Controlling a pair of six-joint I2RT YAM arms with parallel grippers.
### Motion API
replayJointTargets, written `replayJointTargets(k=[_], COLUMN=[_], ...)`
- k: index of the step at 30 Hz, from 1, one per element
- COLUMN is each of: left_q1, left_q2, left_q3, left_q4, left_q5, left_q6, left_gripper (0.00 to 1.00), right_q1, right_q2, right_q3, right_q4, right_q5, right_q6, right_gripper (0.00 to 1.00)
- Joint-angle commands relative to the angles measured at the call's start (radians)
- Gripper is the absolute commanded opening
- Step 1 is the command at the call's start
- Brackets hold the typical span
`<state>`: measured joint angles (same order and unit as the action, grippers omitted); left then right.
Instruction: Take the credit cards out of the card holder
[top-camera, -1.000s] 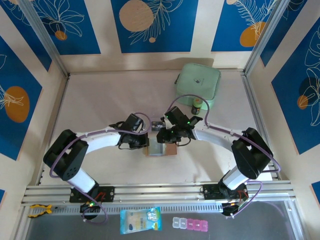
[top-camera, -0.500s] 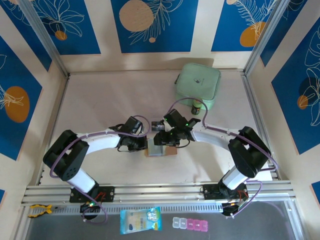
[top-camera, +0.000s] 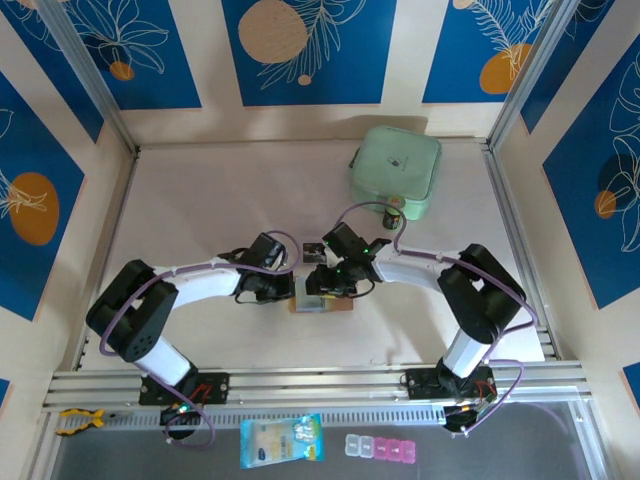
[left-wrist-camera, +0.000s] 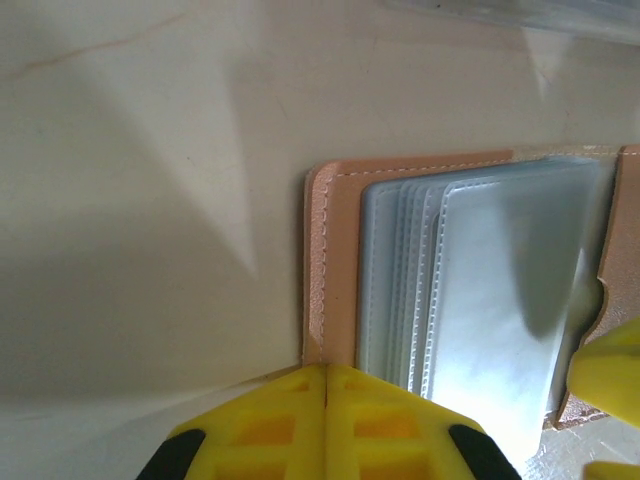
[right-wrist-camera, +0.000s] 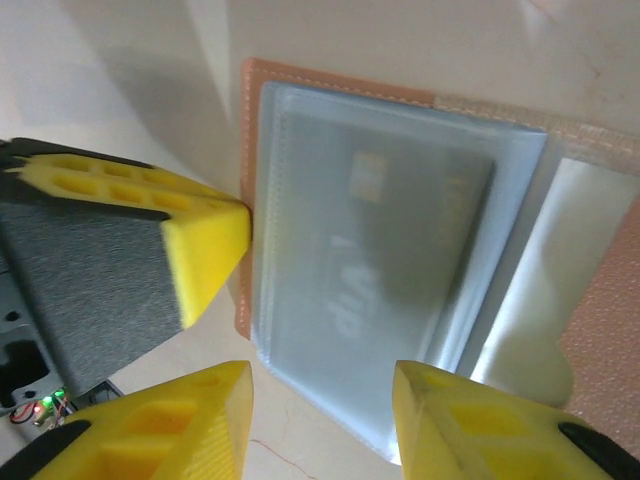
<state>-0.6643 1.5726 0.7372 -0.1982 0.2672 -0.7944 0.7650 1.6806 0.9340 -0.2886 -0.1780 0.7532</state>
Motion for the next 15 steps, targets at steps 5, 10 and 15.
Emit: replayJointTargets(k=[5,10,15], left_q1=[-0.008,-0.008,-0.009], left_q2=[-0.001,0.0,0.001], left_q3=[-0.012,-0.009,-0.004], left_q4=[-0.023,-0.026,-0.031], left_q5=[-0.025,-0.022,-0.022], left_q6=[0.014,0.016,0.02], left_gripper=[0.04,0.04,0.04], right_q1=[0.001,0.001,0.002], right_q2=[0.035,0.054,0.053], right_q3=[0.032,0.037,0.043], right_q4=[0.008,0.009,-0.039], right_q5=[-0.025,-0.028,0.018], right_q6=[0.017,0.02,0.02], right_gripper=[0.36,0.34,0.34])
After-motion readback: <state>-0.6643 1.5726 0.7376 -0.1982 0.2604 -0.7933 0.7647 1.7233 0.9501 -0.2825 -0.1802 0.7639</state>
